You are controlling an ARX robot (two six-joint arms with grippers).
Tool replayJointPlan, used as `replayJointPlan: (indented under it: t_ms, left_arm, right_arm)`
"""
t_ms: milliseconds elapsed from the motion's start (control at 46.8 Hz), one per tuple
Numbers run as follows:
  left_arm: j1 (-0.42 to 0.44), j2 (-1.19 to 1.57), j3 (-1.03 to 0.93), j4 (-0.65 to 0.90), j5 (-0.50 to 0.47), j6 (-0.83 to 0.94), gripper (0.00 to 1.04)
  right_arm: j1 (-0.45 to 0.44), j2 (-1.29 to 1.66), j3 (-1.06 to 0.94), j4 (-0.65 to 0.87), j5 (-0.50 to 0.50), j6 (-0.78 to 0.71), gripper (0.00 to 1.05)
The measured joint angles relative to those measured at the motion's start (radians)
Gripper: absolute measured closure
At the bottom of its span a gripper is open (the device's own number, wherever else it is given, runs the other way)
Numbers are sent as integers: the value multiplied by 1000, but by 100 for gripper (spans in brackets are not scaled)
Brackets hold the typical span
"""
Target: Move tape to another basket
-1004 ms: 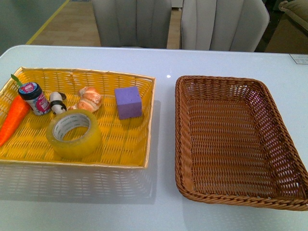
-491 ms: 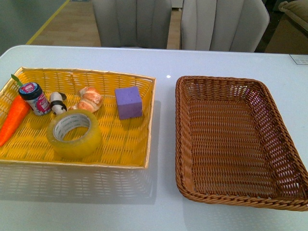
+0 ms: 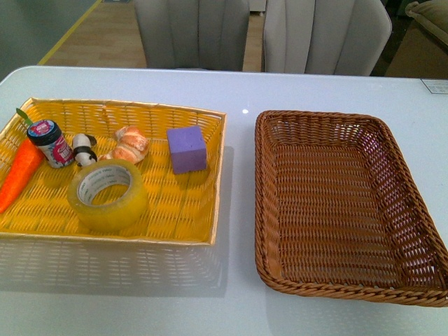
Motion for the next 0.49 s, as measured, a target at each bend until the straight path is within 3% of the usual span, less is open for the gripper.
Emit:
replayJointPlan:
  t_ms: [491]
  left_arm:
    - [0,0,0,0,0,0,9]
  right_arm:
    - [0,-156,0,-156,0,0,103]
